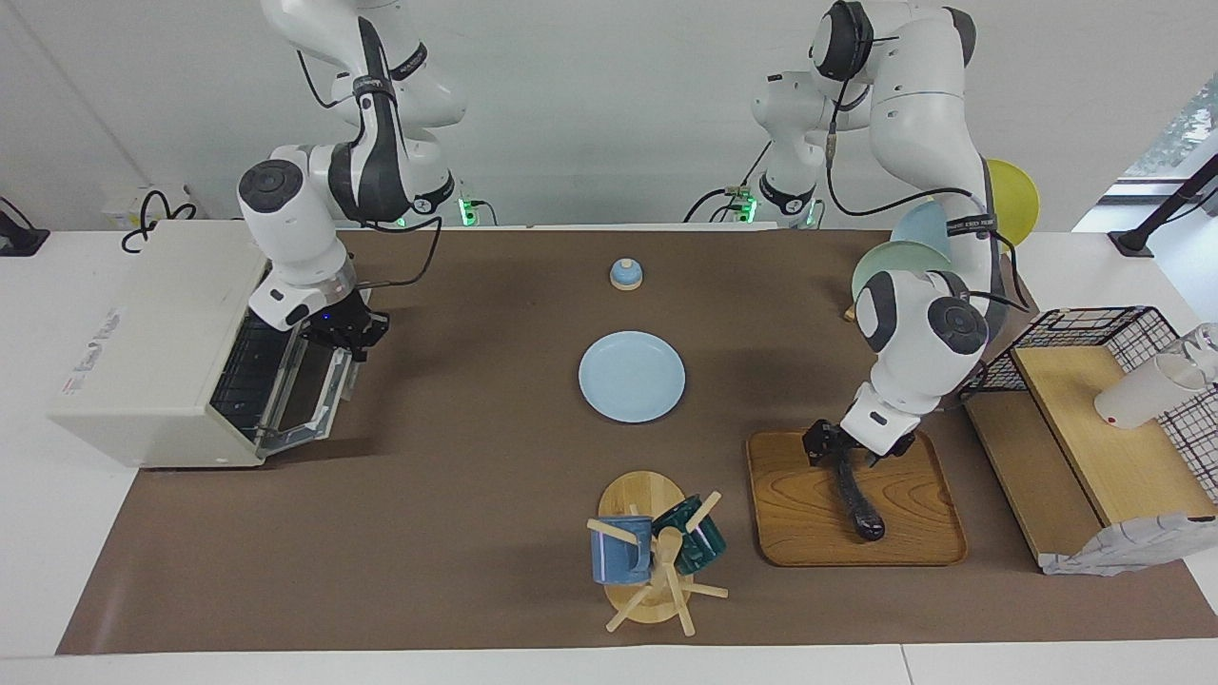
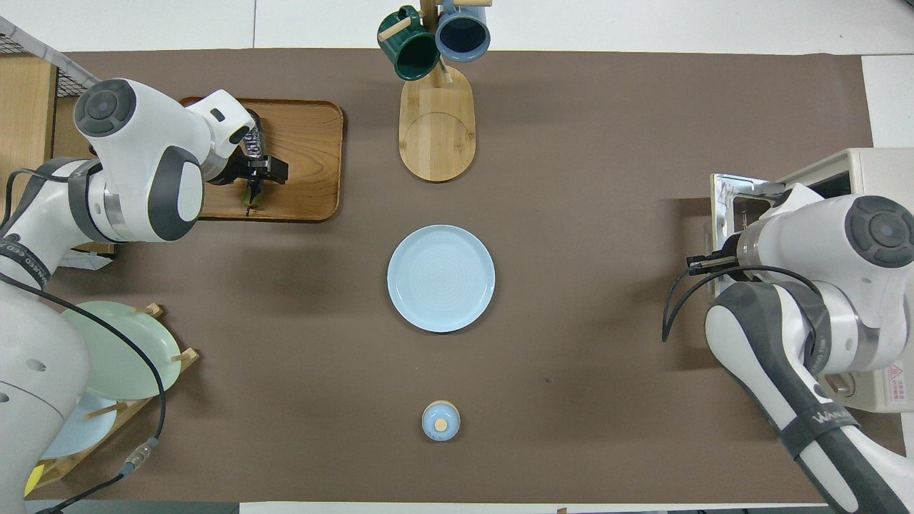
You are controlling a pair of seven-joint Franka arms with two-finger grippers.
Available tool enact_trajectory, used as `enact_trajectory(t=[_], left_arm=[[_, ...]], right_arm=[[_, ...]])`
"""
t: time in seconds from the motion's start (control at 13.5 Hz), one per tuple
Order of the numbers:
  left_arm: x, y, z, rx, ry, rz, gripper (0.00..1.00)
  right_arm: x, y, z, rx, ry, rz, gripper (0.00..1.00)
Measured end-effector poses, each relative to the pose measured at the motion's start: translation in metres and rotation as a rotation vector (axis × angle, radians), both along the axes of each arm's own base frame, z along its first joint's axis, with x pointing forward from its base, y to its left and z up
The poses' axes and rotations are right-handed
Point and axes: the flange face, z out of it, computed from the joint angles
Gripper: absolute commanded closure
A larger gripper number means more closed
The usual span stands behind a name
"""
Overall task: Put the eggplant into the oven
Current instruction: 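Grasp the eggplant with the left gripper while the right gripper withdraws, then lift the eggplant with the left gripper and carry it over the plate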
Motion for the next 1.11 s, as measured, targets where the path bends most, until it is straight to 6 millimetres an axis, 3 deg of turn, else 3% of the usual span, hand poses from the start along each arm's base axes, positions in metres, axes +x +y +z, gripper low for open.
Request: enact_trajectory(t=[0.22,0.3,0.37,0.45,0.52,0.74,0.97,1.11], left_arm=[[-0.003,0.001,-0.006,0.005,0.003,-0.045,0.1],[-0.005,0.001,-0.01,0.006,0.004,-0.049,0.17],[-0.006,0.001,-0.013,0.007,0.005,-0.052,0.31],[-0.007,0.002,-0.015,0.007,0.006,-0.052,0.54],[-0.007,0.002,-0.014,0.008,0.003,-0.054,0.97],[-0.006,0.002,-0.009,0.008,-0.004,-0.056,1.0],[-0.004,0.003,-0.002,0.006,-0.011,-0.055,1.0],[-0.006,0.002,0.025,-0.013,0.0,-0.03,1.0]], right_arm=[[0.003,0.003,-0.024,0.003,0.013,-0.003,1.0],[0.003,0.003,-0.025,0.004,0.015,-0.011,1.0],[0.003,0.003,-0.025,0.007,0.014,-0.018,1.0],[0.004,0.003,-0.024,0.011,0.011,-0.022,1.0],[0.007,0.004,-0.021,0.015,0.004,-0.023,1.0],[0.013,0.028,-0.004,0.021,0.052,0.0,1.0],[0.022,0.071,0.028,0.022,0.081,-0.015,1.0],[0.028,0.094,0.047,0.027,0.06,-0.062,1.0]])
